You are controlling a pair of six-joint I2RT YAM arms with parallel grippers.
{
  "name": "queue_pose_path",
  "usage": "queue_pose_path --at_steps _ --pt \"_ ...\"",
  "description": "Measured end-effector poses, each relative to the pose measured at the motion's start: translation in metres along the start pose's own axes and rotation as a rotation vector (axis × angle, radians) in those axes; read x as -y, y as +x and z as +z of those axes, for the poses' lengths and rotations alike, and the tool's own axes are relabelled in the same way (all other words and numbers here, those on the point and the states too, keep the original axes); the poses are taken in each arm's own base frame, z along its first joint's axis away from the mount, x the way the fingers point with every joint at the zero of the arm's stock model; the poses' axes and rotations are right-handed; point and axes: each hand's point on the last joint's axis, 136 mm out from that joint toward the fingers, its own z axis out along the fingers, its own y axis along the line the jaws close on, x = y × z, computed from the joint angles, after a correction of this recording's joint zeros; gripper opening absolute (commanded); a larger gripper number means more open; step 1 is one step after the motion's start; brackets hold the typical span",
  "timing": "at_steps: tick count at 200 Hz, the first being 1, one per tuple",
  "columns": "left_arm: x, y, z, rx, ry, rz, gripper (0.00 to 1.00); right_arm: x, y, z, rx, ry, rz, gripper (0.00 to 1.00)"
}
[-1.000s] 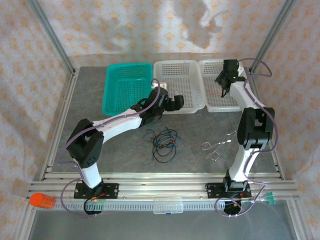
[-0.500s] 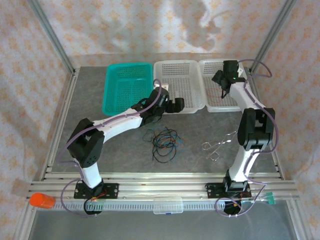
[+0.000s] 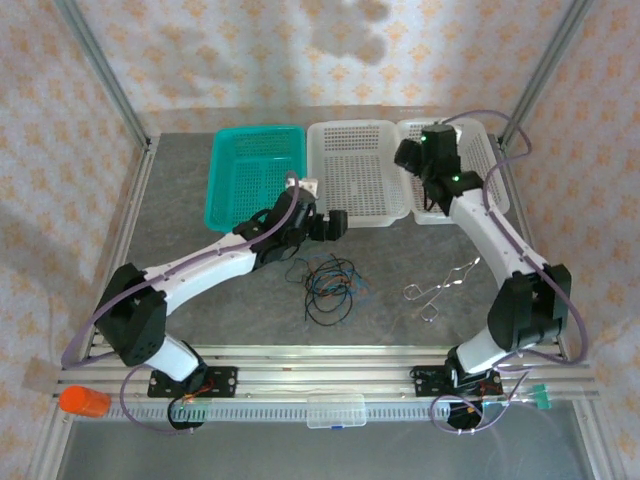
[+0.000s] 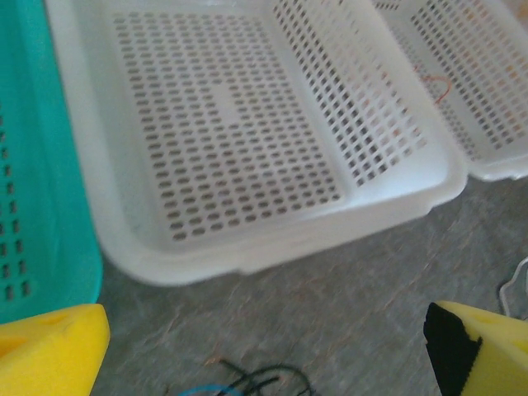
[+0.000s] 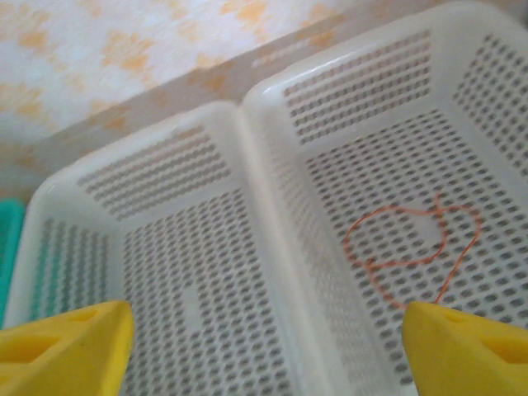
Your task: Untangle the cables
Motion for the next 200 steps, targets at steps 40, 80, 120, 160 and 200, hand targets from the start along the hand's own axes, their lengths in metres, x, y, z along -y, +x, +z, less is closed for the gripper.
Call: queue_pose_path --at_steps 40,80,120,160,200 --pt "-0.028 0.045 -0.005 -0.089 -0.055 -0.004 0.99 -0.04 0.057 -0.029 -0.105 -0.129 -0.089 0.74" --pt "-0.047 0.077 -0.014 -0.145 -0.092 -0.037 0.9 -0.076 0.119 -0.054 -0.253 -0.235 -0.144 0.63" --pt "-0.063 0.106 -0.015 -0.204 -0.128 -0.076 0.74 -0.074 0.176 -0.068 -0.387 -0.289 -0.191 0.51" --pt "-0.088 0.134 -0.014 -0.263 -0.168 -0.127 0.72 -0.078 0.228 -0.081 -0.488 -0.414 -0.275 0.47" --pt "-0.097 0.137 -0.008 -0.282 -0.199 -0.105 0.69 -0.09 0.247 -0.086 -0.5 -0.517 -0.276 0.44"
